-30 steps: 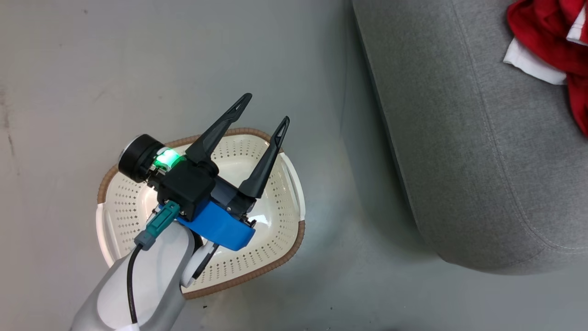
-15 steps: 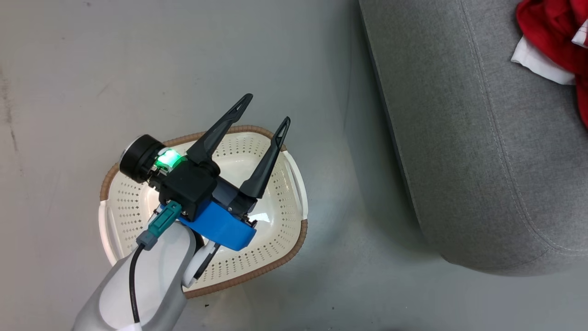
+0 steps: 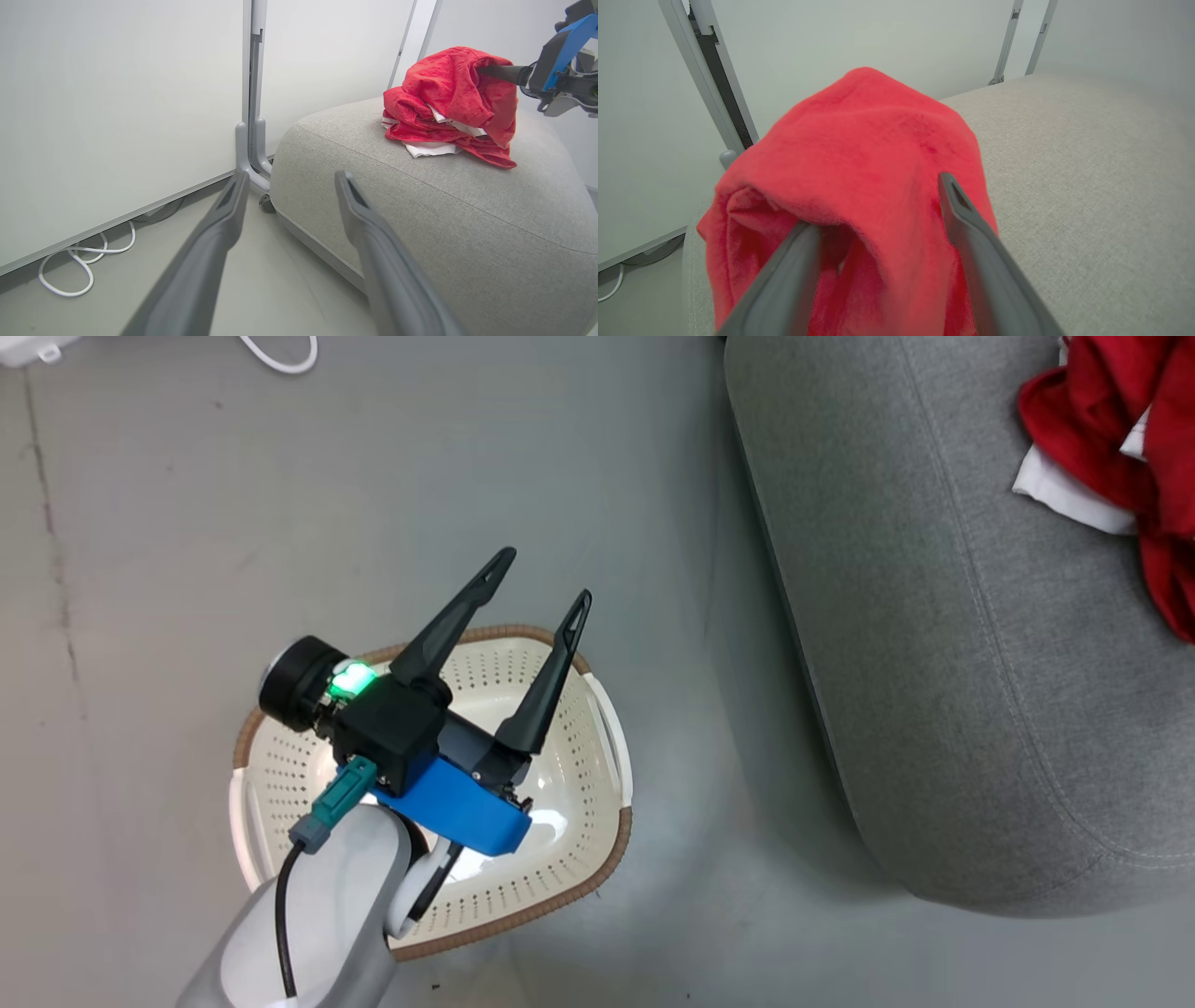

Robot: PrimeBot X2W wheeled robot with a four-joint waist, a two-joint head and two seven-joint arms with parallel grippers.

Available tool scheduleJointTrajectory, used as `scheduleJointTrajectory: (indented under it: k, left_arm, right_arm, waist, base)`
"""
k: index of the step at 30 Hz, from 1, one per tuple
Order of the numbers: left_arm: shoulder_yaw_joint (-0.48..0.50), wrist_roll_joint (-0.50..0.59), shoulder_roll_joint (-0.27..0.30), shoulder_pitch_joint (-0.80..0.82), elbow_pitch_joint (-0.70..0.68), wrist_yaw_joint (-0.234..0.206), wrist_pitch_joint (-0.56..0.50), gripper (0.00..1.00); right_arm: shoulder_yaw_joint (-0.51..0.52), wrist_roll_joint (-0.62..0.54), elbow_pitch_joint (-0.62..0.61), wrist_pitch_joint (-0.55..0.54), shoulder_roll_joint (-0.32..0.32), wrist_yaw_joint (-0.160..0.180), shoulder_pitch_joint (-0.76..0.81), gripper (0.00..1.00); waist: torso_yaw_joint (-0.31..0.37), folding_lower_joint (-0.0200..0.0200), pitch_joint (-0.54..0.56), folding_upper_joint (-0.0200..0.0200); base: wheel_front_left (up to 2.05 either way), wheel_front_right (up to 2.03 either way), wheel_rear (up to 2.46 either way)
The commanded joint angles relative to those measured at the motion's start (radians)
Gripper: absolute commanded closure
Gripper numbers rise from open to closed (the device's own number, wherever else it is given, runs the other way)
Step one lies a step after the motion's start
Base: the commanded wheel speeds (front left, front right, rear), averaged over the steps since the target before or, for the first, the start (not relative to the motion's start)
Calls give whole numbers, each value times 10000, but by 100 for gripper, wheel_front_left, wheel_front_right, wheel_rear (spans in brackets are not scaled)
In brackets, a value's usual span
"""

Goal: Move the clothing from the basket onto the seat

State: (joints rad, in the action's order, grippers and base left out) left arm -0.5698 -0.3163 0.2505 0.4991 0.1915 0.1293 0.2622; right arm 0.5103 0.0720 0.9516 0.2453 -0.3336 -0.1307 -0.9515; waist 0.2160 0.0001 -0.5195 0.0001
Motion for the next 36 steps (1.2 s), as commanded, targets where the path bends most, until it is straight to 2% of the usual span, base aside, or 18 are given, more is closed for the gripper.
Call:
scheduleJointTrajectory:
  k: [1,10,17,24,31,36]
  left_arm:
    - [21,-23,-24,-111,32,19,40,0]
    - [739,-129,-435,-1139,343,19,42,0]
    - [1232,-324,-702,-2102,509,19,42,0]
    - [1704,-507,-966,-3000,651,19,40,0]
    - [2194,-445,-1114,-3616,902,19,39,0]
    - [2625,-365,-1162,-3919,1137,21,34,0]
  right_arm:
    - [-72,27,-5,65,-103,-1,203,0]
    - [-613,690,-618,71,50,-1,1822,0]
    - [-978,864,-1843,-77,322,-1,3623,0]
    - [-1104,798,-4060,-532,1042,-1,5756,0]
    - [-1235,952,-6763,-1481,2124,-1,7888,0]
    - [-1484,964,-8037,-1893,2630,-1,9007,0]
  waist:
    - [-70,-1,245,-1]
    - [-285,-1,1656,-1]
    - [-632,-1,2840,-1]
    - [-1260,-1,4001,-1]
    - [-1910,-1,4776,-1]
    - [-2325,-1,5162,-1]
  base:
    - [0,0,0]
    - [0,0,0]
    - [0,0,0]
    - [0,0,0]
    - [0,0,0]
    - [0,0,0]
